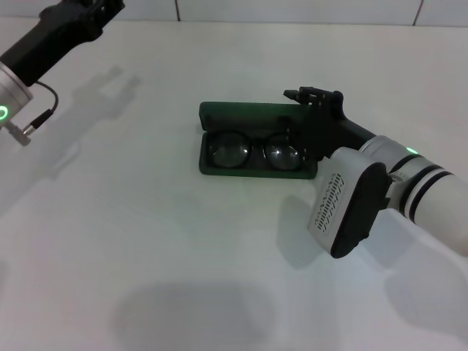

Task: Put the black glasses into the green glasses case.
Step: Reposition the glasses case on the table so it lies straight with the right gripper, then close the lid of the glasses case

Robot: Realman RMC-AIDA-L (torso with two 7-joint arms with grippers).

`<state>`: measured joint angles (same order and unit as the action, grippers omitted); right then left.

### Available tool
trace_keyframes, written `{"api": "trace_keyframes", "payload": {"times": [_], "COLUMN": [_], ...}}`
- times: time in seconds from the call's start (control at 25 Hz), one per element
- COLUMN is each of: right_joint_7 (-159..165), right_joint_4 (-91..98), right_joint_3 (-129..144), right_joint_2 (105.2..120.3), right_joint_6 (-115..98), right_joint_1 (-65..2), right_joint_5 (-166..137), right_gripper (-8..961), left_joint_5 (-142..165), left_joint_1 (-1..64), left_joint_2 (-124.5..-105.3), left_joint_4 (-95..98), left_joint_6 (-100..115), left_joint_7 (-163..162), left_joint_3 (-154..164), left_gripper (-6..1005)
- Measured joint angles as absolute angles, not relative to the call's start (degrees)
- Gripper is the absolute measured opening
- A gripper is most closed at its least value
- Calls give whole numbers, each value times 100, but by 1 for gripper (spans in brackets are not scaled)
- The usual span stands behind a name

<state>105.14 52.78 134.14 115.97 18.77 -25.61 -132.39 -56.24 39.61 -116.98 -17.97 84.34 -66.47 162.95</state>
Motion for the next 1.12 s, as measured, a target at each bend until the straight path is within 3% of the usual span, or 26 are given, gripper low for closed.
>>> {"api": "trace_keyframes", "payload": {"times": [1.12], "right_joint_7": [11765], "right_joint_4": [6752], "right_joint_3": [12944], "right_joint_2": [11541], "right_joint_6": [670], "right_joint_1": [-2447], "right_joint_5": [-13241], "right_gripper": [388], "left_joint_5": [-5660], "left_joint_1": [3858], "left_joint_2": [-11637], "left_joint_4": [-1811], "left_joint_6": [8357], "left_joint_7": [-6596], "left_joint_3": [16295], "left_gripper": [702]}}
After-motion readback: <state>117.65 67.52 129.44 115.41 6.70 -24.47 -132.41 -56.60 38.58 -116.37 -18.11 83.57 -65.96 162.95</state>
